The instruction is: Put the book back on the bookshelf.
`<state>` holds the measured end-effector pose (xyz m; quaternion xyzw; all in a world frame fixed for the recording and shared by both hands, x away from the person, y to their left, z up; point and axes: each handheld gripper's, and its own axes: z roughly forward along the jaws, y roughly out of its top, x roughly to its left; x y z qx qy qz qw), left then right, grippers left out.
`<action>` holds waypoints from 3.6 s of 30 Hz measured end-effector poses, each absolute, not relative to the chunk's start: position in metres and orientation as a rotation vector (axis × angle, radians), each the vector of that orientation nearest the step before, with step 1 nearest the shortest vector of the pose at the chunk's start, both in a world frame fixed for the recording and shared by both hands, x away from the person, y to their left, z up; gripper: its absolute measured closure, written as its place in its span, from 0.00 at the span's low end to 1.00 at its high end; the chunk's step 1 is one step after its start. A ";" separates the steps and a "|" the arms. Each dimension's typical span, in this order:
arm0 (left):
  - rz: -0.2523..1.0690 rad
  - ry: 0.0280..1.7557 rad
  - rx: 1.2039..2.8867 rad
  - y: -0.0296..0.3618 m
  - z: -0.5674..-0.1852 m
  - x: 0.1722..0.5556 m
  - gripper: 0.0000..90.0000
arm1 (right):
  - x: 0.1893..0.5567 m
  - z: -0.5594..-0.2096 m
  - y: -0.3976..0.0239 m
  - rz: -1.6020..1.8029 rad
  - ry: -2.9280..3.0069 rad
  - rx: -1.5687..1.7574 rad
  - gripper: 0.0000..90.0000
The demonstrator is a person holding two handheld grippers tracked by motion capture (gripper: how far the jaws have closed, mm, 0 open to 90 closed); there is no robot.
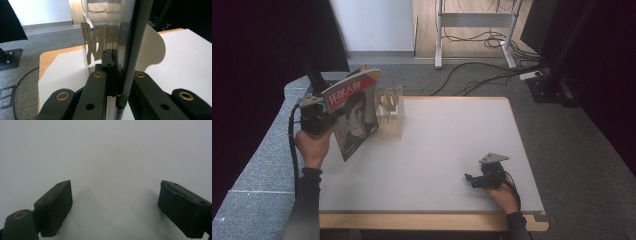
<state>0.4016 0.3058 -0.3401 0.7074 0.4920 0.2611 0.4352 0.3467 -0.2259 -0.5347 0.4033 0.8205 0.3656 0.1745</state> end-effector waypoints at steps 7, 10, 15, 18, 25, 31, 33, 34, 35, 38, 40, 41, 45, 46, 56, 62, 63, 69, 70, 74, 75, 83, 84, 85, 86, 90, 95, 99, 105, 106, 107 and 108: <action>0.679 1.230 1.724 0.298 -0.355 0.419 0.97 | 0.347 -0.535 -0.226 1.037 2.325 1.143 0.13; 0.684 1.212 1.692 0.298 -0.365 0.423 0.97 | 0.347 -0.535 -0.226 1.037 2.327 1.141 0.13; 0.677 1.204 1.708 0.303 -0.374 0.422 0.96 | 0.347 -0.535 -0.226 1.037 2.326 1.143 0.13; 0.652 1.220 1.780 0.307 -0.374 0.422 0.94 | 0.347 -0.535 -0.226 1.036 2.327 1.143 0.13; 0.605 1.272 1.844 0.315 -0.372 0.423 0.93 | 0.347 -0.535 -0.226 1.037 2.327 1.144 0.13; 0.631 1.298 1.791 0.316 -0.371 0.425 0.97 | 0.347 -0.535 -0.226 1.037 2.327 1.144 0.13; 0.643 1.301 1.753 0.316 -0.373 0.426 0.97 | 0.347 -0.535 -0.226 1.037 2.327 1.144 0.13; 0.637 1.301 1.726 0.316 -0.374 0.427 0.97 | 0.347 -0.535 -0.226 1.037 2.327 1.145 0.13; 0.623 1.302 1.709 0.317 -0.375 0.428 0.97 | 0.347 -0.535 -0.226 1.038 2.327 1.145 0.13; 0.626 1.297 1.676 0.316 -0.378 0.430 0.97 | 0.347 -0.535 -0.226 1.038 2.327 1.143 0.13; 0.642 1.296 1.669 0.316 -0.380 0.431 0.97 | 0.347 -0.535 -0.226 1.038 2.327 1.144 0.13; 0.636 1.293 1.662 0.317 -0.381 0.431 0.97 | 0.347 -0.535 -0.226 1.038 2.327 1.144 0.13; 0.629 1.290 1.667 0.320 -0.382 0.431 0.94 | 0.347 -0.535 -0.226 1.037 2.328 1.143 0.13; 0.628 1.290 1.669 0.321 -0.383 0.432 0.94 | 0.347 -0.535 -0.226 1.037 2.328 1.143 0.13; 0.682 1.269 1.693 0.320 -0.384 0.430 0.54 | 0.347 -0.535 -0.226 1.037 2.327 1.142 0.13; 0.654 1.236 1.702 0.322 -0.383 0.427 0.30 | 0.347 -0.535 -0.226 1.037 2.327 1.141 0.13; 0.639 1.241 1.709 0.323 -0.383 0.426 0.28 | 0.347 -0.535 -0.226 1.037 2.327 1.141 0.13; 0.624 1.247 1.712 0.327 -0.384 0.419 0.16 | 0.347 -0.535 -0.226 1.037 2.327 1.141 0.13; 0.622 1.244 1.716 0.327 -0.383 0.417 0.16 | 0.347 -0.535 -0.226 1.037 2.327 1.141 0.13; 0.602 1.235 1.710 0.330 -0.381 0.409 0.14 | 0.347 -0.535 -0.226 1.037 2.326 1.144 0.13; 0.595 1.227 1.707 0.331 -0.380 0.407 0.12 | 0.347 -0.534 -0.226 1.037 2.326 1.144 0.13; 0.583 1.194 1.716 0.334 -0.375 0.386 0.04 | 0.347 -0.534 -0.226 1.037 2.326 1.143 0.13; 0.583 1.187 1.726 0.333 -0.375 0.383 0.01 | 0.347 -0.534 -0.226 1.037 2.326 1.143 0.13; 0.594 1.186 1.737 0.333 -0.375 0.381 0.01 | 0.347 -0.534 -0.226 1.037 2.326 1.143 0.13; 0.602 1.184 1.749 0.332 -0.374 0.379 0.00 | 0.347 -0.534 -0.226 1.037 2.326 1.143 0.13; 0.605 1.157 1.773 0.329 -0.375 0.368 0.00 | 0.347 -0.534 -0.226 1.037 2.326 1.142 0.13; 0.612 1.139 1.798 0.325 -0.374 0.354 0.00 | 0.347 -0.534 -0.226 1.036 2.326 1.144 0.13; 0.606 1.110 1.802 0.319 -0.371 0.341 0.00 | 0.347 -0.534 -0.226 1.036 2.326 1.144 0.13; 0.568 1.054 1.838 0.302 -0.371 0.328 0.00 | 0.347 -0.534 -0.226 1.036 2.326 1.143 0.13; 0.564 1.044 1.847 0.299 -0.372 0.327 0.00 | 0.347 -0.534 -0.225 1.036 2.326 1.143 0.13; 0.559 1.035 1.851 0.296 -0.372 0.326 0.00 | 0.347 -0.534 -0.225 1.036 2.326 1.143 0.13; 0.552 1.024 1.856 0.292 -0.373 0.325 0.00 | 0.347 -0.534 -0.225 1.036 2.326 1.143 0.13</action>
